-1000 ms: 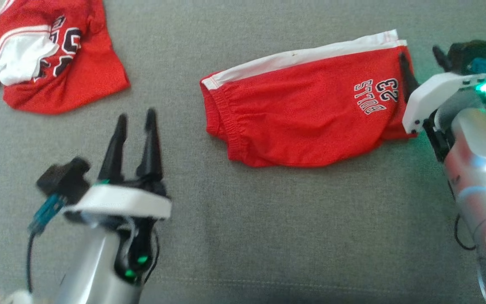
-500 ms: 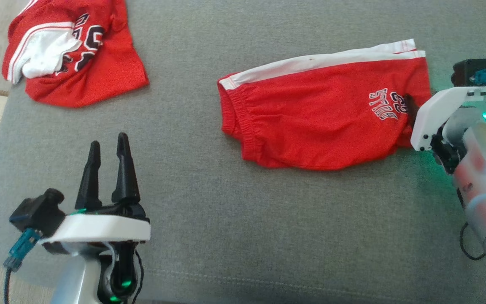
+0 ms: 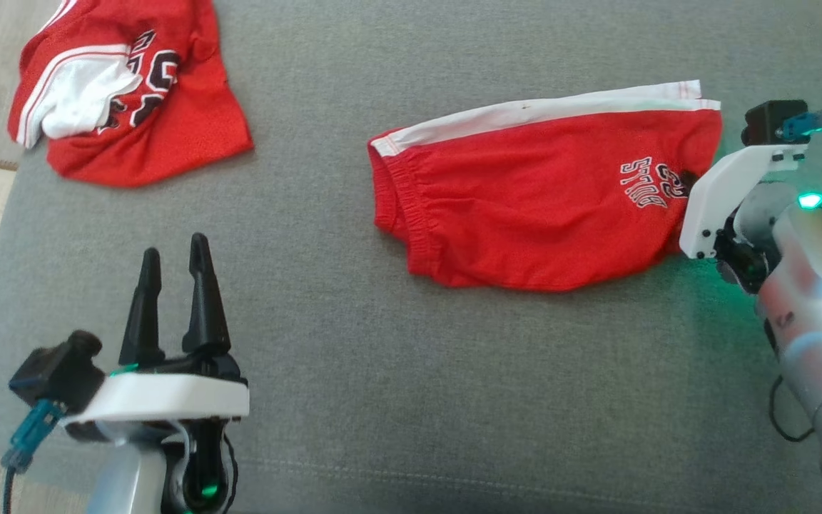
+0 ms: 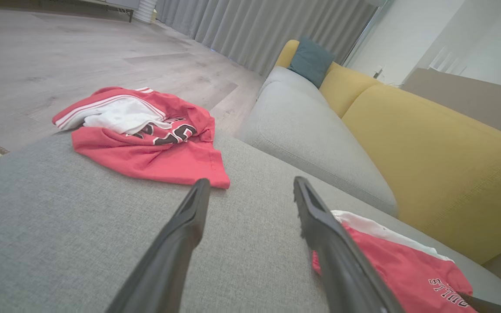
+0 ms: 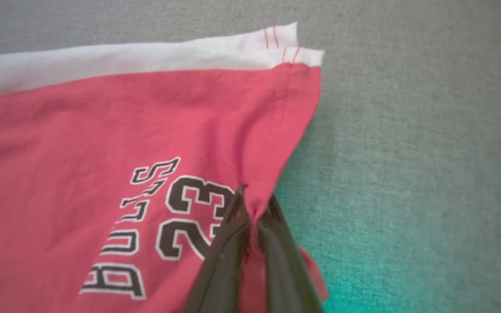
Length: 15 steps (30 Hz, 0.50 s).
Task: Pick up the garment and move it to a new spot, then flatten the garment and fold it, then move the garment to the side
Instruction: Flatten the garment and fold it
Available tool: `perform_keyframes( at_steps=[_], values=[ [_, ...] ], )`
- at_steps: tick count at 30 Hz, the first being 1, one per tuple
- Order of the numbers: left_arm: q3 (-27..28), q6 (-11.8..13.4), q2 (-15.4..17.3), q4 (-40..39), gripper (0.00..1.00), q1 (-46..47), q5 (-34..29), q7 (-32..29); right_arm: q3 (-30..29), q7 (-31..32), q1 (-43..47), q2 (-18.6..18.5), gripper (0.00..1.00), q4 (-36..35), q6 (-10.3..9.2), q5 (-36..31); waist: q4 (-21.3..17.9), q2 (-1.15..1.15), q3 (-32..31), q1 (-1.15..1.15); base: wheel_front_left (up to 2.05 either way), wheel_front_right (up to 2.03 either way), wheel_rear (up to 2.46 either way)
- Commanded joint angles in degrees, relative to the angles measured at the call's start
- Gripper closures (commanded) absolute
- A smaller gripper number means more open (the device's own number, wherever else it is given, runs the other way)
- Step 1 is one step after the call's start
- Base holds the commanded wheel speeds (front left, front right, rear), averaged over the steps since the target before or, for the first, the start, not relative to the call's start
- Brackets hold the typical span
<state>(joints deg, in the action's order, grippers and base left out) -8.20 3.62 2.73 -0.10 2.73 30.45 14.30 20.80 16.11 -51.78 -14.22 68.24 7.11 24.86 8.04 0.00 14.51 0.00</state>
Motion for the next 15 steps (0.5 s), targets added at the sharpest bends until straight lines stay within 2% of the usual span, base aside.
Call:
perform_keyframes(
  at_steps=[1, 15],
  values=[
    [2.4, 0.4, 0.2, -2.2, 0.0, 0.3, -0.7, 0.7, 1.4, -0.4, 2.0, 0.1, 1.0, -0.9, 0.37, 0.6, -0.6, 0.0, -0.2, 0.0, 0.0, 0.0, 0.0],
    [3.2, -0.1, 0.2, -2.2, 0.0, -1.6, -4.3, 0.7, 4.6, -6.3, 6.0, -3.9, 1.0, -5.6, 0.37, 6.2, -8.4, 0.0, -3.8, 0.0, 0.0, 0.0, 0.0]
  ],
)
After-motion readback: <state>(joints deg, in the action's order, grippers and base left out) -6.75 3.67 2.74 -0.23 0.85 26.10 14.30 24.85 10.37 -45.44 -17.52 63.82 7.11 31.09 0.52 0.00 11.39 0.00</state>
